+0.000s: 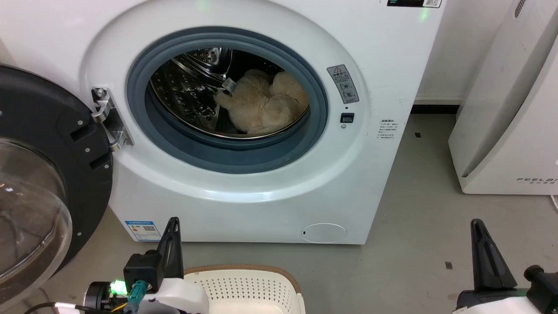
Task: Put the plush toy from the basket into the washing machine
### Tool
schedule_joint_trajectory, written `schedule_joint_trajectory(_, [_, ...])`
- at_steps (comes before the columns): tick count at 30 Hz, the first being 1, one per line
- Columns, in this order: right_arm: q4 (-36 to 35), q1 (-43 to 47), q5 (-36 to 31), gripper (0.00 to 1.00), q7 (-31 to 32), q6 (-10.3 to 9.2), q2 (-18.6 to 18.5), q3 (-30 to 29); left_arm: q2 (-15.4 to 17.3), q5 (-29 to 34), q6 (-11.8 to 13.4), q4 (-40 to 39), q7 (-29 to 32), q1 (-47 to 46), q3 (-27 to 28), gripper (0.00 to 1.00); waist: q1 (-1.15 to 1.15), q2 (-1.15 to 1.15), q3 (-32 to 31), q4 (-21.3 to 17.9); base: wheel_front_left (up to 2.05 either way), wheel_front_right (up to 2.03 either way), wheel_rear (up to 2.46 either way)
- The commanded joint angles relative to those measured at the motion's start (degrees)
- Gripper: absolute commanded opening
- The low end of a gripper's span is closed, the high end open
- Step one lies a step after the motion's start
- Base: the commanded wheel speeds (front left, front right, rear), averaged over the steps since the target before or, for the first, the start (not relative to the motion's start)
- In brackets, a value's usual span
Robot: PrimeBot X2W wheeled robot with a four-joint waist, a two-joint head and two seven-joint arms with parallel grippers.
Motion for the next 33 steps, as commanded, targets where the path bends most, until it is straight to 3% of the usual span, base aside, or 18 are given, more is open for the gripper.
schedule_joint_trajectory(1, [0.0,-0.3,-0.7,0.0,0.5,0.0,0.0,0.2,0.0,0.2,-0.3,-0.6,0.4,0.2,0.1,0.0,0.01,0.0,0.0,0.0,0.0,0.0,0.0])
schedule_joint_trajectory(33, [0.0,-1.5,-3.2,0.0,4.1,-0.01,0.0,1.4,0.0,0.9,-1.5,-4.0,4.1,1.1,0.9,0.0,0.01,0.0,0.0,-0.4,0.0,0.0,0.0])
